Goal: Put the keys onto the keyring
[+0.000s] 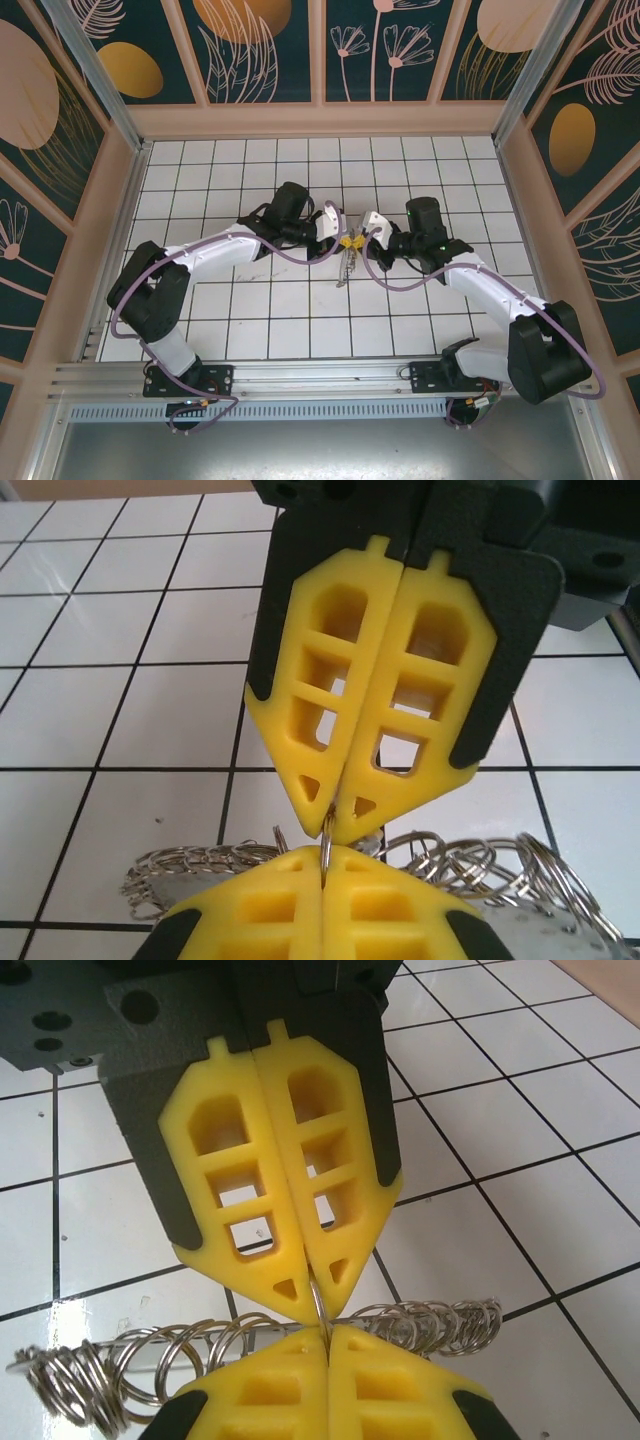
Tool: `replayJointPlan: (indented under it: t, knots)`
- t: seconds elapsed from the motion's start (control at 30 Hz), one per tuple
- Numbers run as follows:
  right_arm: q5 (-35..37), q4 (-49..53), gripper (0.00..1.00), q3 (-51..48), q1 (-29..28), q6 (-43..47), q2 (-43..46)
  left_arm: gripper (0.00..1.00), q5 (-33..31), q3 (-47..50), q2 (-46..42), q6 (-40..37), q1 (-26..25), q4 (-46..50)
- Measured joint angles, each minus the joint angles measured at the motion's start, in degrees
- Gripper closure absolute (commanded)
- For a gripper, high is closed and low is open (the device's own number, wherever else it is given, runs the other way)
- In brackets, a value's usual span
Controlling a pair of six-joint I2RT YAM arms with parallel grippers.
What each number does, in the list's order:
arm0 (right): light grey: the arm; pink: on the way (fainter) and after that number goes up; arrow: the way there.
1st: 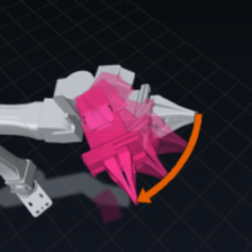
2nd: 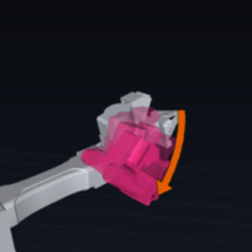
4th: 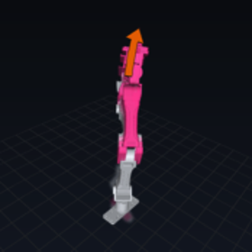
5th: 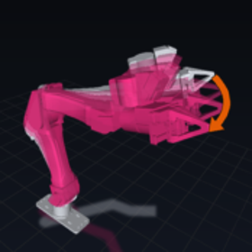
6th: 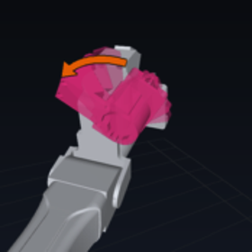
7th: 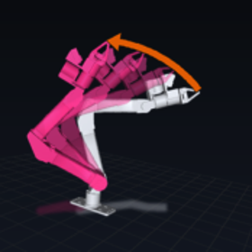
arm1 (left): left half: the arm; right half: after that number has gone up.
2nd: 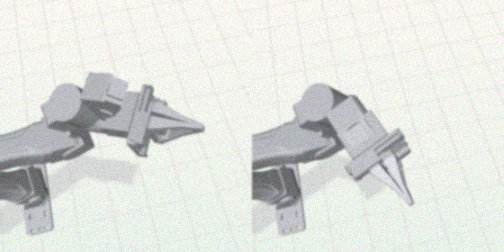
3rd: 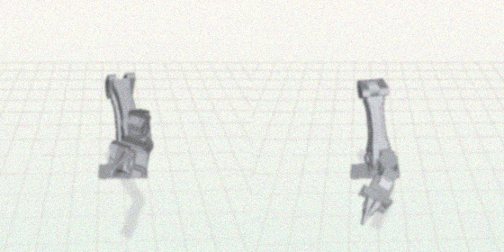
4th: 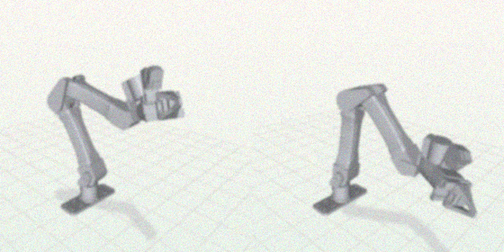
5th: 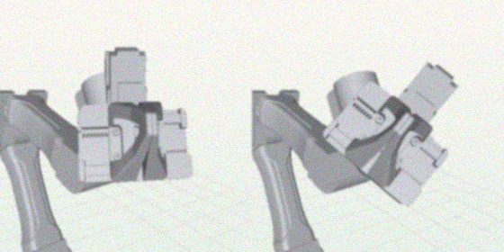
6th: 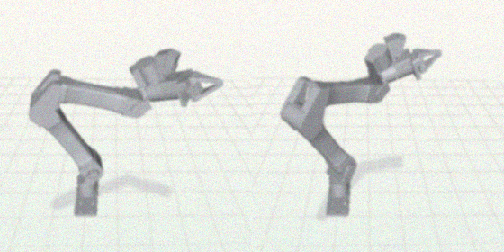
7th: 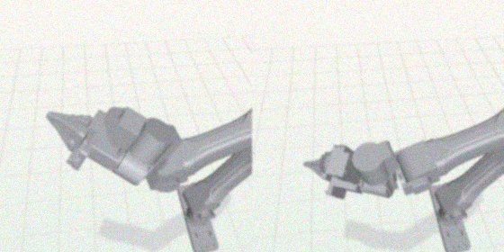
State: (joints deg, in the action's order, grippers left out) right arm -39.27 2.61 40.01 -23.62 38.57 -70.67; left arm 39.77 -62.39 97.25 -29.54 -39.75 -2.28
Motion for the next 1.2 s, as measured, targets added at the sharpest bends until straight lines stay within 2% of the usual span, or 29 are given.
replayJointPlan:
  t: [0.17,0.37,0.57,0.8,0.87,0.97,1.0,1.03,1.2]
  knots:
    - [0.2,-0.7,0.98,-0.2,0.2,-0.1,0.2,1.00,0.0,0.5,0.0,1.2,0.0,-1.5]
    - [-4.3,-5.5,0.89,-3.3,2.0,-2.6,1.0,1.00,2.6,5.3,-0.8,6.2,0.0,-11.0]
    - [-8.2,-8.4,0.88,-4.2,3.1,-4.3,1.0,1.00,4.9,9.2,-1.5,11.9,0.3,-19.8]
    - [-10.3,-10.2,0.87,-4.2,4.0,-4.9,1.0,1.00,5.4,10.9,-2.0,15.0,0.4,-24.8]
    - [-10.4,-10.2,0.89,-4.2,4.0,-4.9,1.0,1.00,5.4,11.2,-2.2,15.4,0.4,-25.2]
    - [-10.3,-10.2,1.00,-4.2,4.0,-4.7,1.0,1.00,5.2,11.3,-2.3,15.8,0.5,-25.4]
    - [-10.3,-10.2,1.00,-4.2,4.0,-5.0,1.0,0.97,5.2,11.3,-2.3,15.7,0.5,-25.3]
    - [-10.2,-10.1,1.00,-4.2,4.0,-4.9,1.0,0.91,5.2,11.3,-2.3,15.5,0.5,-25.0]
    - [-7.9,-8.0,1.00,-3.8,3.7,-4.1,1.0,0.81,4.4,7.4,-2.3,10.9,0.3,-16.5]
